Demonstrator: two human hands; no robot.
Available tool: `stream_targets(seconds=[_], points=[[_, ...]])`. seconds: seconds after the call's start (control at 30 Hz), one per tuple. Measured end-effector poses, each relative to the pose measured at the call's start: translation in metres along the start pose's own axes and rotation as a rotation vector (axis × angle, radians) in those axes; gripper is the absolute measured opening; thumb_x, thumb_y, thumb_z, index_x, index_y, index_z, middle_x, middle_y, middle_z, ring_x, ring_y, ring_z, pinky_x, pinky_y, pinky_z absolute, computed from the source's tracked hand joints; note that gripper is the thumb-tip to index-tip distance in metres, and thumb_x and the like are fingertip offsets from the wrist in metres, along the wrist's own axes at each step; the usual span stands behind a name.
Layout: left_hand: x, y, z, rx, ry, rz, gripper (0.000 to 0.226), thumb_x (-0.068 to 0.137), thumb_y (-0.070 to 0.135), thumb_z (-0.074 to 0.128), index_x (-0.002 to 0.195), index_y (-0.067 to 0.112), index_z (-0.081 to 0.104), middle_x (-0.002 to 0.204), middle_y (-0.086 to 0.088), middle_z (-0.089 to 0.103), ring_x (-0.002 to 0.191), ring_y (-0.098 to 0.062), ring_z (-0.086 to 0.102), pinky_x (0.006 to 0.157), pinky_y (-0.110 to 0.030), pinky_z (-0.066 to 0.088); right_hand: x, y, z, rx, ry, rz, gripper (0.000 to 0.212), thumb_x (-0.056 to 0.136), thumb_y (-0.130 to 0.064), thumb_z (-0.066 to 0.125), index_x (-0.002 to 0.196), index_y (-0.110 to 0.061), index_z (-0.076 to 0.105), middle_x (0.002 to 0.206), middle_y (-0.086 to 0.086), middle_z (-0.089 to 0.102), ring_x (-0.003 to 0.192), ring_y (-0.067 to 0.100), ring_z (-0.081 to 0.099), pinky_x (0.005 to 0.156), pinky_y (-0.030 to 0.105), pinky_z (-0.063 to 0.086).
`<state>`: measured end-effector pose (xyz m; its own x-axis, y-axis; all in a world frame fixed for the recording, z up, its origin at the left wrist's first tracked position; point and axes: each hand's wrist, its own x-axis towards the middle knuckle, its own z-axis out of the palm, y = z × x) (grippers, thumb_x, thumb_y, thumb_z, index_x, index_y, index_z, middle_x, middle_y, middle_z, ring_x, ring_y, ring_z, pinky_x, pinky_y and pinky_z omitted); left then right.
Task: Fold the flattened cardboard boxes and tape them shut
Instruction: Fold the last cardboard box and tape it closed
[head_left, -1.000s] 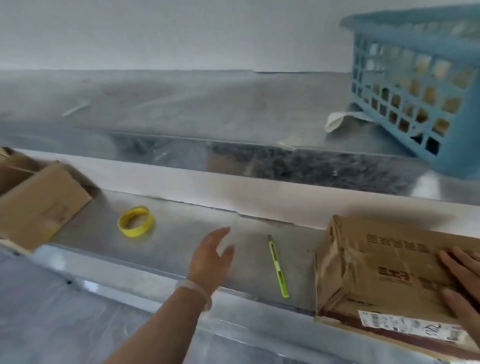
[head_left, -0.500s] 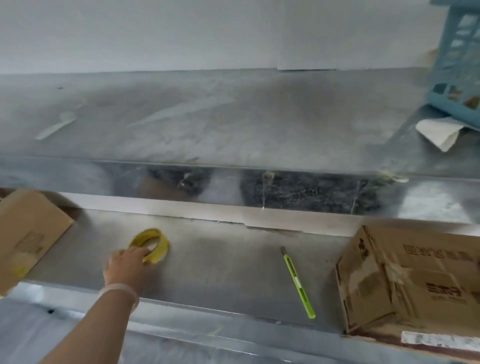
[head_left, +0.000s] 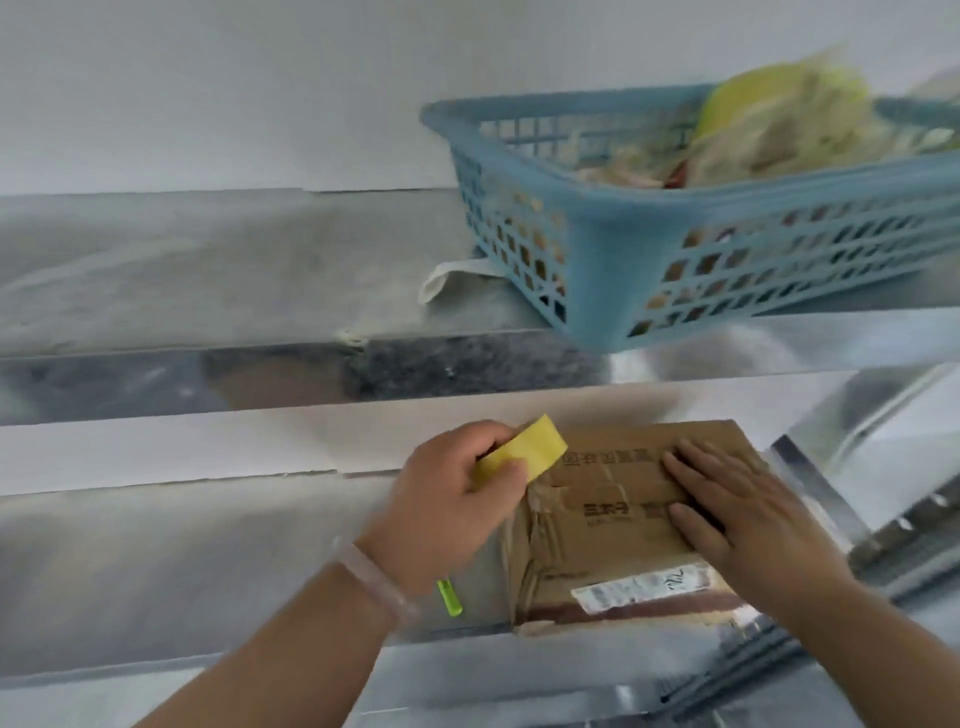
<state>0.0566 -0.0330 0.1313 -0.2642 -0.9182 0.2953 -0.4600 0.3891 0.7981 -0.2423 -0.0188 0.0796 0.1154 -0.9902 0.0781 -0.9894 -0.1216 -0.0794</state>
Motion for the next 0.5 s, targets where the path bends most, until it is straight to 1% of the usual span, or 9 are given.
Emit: stream_targets(seconds=[0.1,0.17,0.23,0.3,0.33,0.4,0.43,0.47,0.5], points=[[0.026,0.028,0.038,0.133,-0.078,0.085,0.013,0.083,0.044,0.051,0.084,0.034,0.059,0.072,0.015,0.060,0.069,-0.005,0.056,0.055,-0.018,0.040,0.000,0.001,-0.001,0.031,-0.007,0.007,0.060,0.097,-0.061,0.020,0.153,-0.040,0.022,0.161,-0.017,0.013,0.149,0.002,0.007,0.122,0.029,-0.006],[0.038,0.039,0.061,0.232,-0.104,0.091,0.020,0.084,0.048,0.051,0.087,0.032,0.062,0.076,0.014,0.062,0.072,-0.004,0.056,0.061,-0.024,0.045,0.001,0.004,0.001,0.058,0.007,-0.006,0.058,0.099,-0.059,0.025,0.153,-0.040,0.023,0.162,-0.016,0.015,0.150,0.004,0.007,0.121,0.028,-0.007],[0.045,0.044,0.080,0.308,-0.125,0.069,0.022,0.085,0.050,0.052,0.088,0.031,0.063,0.078,0.012,0.065,0.072,-0.003,0.057,0.061,-0.026,0.045,0.002,0.006,0.002,0.072,0.025,-0.025,0.056,0.099,-0.058,0.027,0.153,-0.040,0.025,0.161,-0.017,0.017,0.149,0.004,0.008,0.120,0.027,-0.008],[0.047,0.047,0.094,0.419,-0.098,0.072,0.023,0.084,0.052,0.051,0.086,0.032,0.063,0.076,0.012,0.064,0.069,-0.002,0.055,0.054,-0.019,0.036,0.002,0.009,-0.003,0.213,0.059,-0.032,0.049,0.101,-0.053,0.032,0.148,-0.040,0.037,0.157,-0.017,0.030,0.148,0.005,0.018,0.121,0.029,0.001],[0.047,0.048,0.099,0.461,-0.080,0.080,0.025,0.084,0.053,0.050,0.084,0.032,0.062,0.074,0.012,0.064,0.067,-0.002,0.055,0.053,-0.019,0.034,0.001,0.009,-0.007,0.378,0.092,-0.018,0.043,0.101,-0.049,0.036,0.142,-0.040,0.047,0.150,-0.017,0.043,0.143,0.007,0.030,0.121,0.032,0.012],[0.046,0.050,0.106,0.468,-0.067,0.074,0.026,0.083,0.054,0.052,0.081,0.031,0.062,0.068,0.012,0.063,0.062,-0.002,0.055,0.051,-0.022,0.039,-0.003,0.008,-0.018,0.775,0.171,0.032,0.028,0.097,-0.050,0.047,0.120,-0.049,0.063,0.124,-0.025,0.062,0.121,0.002,0.053,0.106,0.029,0.038],[0.047,0.052,0.109,0.465,-0.069,0.066,0.025,0.083,0.055,0.053,0.079,0.032,0.062,0.066,0.012,0.062,0.060,-0.001,0.055,0.050,-0.022,0.039,-0.005,0.007,-0.023,0.887,0.214,0.050,0.021,0.092,-0.055,0.051,0.108,-0.056,0.065,0.111,-0.030,0.066,0.108,-0.004,0.057,0.094,0.020,0.044],[0.047,0.053,0.111,0.471,-0.072,0.063,0.025,0.082,0.056,0.053,0.078,0.032,0.061,0.064,0.012,0.061,0.059,0.000,0.054,0.049,-0.020,0.037,-0.007,0.006,-0.026,0.915,0.246,0.061,0.014,0.088,-0.057,0.057,0.098,-0.062,0.065,0.101,-0.034,0.066,0.099,-0.008,0.060,0.082,0.011,0.044],[0.047,0.055,0.113,0.482,-0.075,0.066,0.025,0.082,0.055,0.053,0.077,0.033,0.061,0.063,0.012,0.060,0.058,0.000,0.054,0.048,-0.020,0.035,-0.007,0.004,-0.027,0.915,0.257,0.065,0.011,0.086,-0.056,0.062,0.090,-0.066,0.064,0.094,-0.037,0.065,0.092,-0.012,0.060,0.073,0.007,0.044]])
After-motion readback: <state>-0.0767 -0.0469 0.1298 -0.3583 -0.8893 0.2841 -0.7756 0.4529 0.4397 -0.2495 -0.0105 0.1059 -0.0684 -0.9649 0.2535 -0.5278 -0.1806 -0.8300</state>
